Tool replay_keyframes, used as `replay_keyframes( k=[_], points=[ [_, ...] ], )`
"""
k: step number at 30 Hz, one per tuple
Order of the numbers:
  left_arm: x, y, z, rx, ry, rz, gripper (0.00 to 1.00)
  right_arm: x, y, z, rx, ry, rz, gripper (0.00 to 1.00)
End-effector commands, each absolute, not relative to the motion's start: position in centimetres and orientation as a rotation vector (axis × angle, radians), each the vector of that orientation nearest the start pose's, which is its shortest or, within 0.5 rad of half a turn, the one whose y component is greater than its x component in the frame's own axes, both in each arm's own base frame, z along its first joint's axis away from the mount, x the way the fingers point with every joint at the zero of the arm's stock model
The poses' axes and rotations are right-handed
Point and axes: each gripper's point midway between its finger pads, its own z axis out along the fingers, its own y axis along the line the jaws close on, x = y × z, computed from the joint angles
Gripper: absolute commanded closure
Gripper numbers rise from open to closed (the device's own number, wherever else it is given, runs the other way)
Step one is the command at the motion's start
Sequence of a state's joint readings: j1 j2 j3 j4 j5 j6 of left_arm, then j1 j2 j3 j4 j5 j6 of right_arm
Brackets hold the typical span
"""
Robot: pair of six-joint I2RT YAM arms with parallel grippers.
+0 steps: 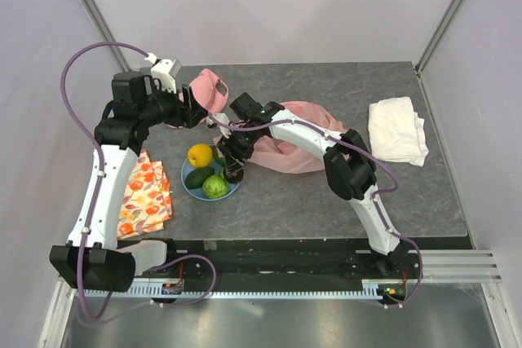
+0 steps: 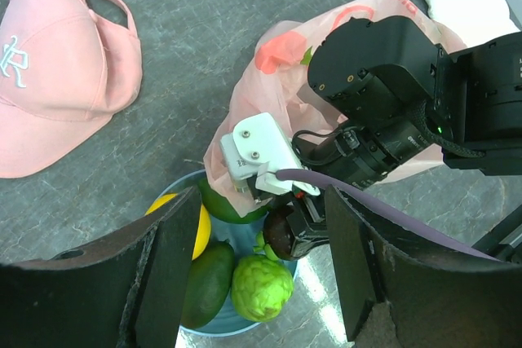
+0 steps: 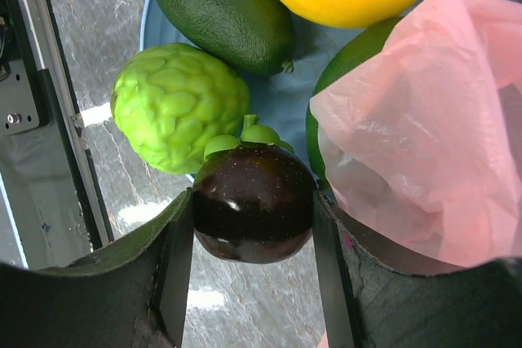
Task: Take the fake fruits out of the plastic bag
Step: Place the fake fruit on the plate, then adjust the plastic bag at the center of the board.
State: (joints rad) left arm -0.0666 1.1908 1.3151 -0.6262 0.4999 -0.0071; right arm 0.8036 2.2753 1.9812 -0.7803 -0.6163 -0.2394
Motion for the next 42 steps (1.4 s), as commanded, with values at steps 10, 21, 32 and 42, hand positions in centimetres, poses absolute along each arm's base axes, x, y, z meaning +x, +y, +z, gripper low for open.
replay_keyframes(
  k=[10,21,32,42],
  points=[
    [33.5,-11.8,30.6,0.357,2.009,-0.646,0.30,27.3,45.2,9.1,-1.557,2.162,0.983,0.21],
    [34.9,-12.0,32.2,0.408,1.969,-0.633,0.26,25.6,36.0,20.6,-1.666,2.049,0.935,0.02],
    [35.7,-13.9,23.9,0.656,2.129,-0.631,0.04,35.1,27.5,20.1,-1.161,2.293,0.537,0.02],
    [35.3,-17.0,19.1,0.910,2.224,-0.506,0.04,39.3,21.3,16.1,-1.106,2.394,-0.017,0.02]
  ],
)
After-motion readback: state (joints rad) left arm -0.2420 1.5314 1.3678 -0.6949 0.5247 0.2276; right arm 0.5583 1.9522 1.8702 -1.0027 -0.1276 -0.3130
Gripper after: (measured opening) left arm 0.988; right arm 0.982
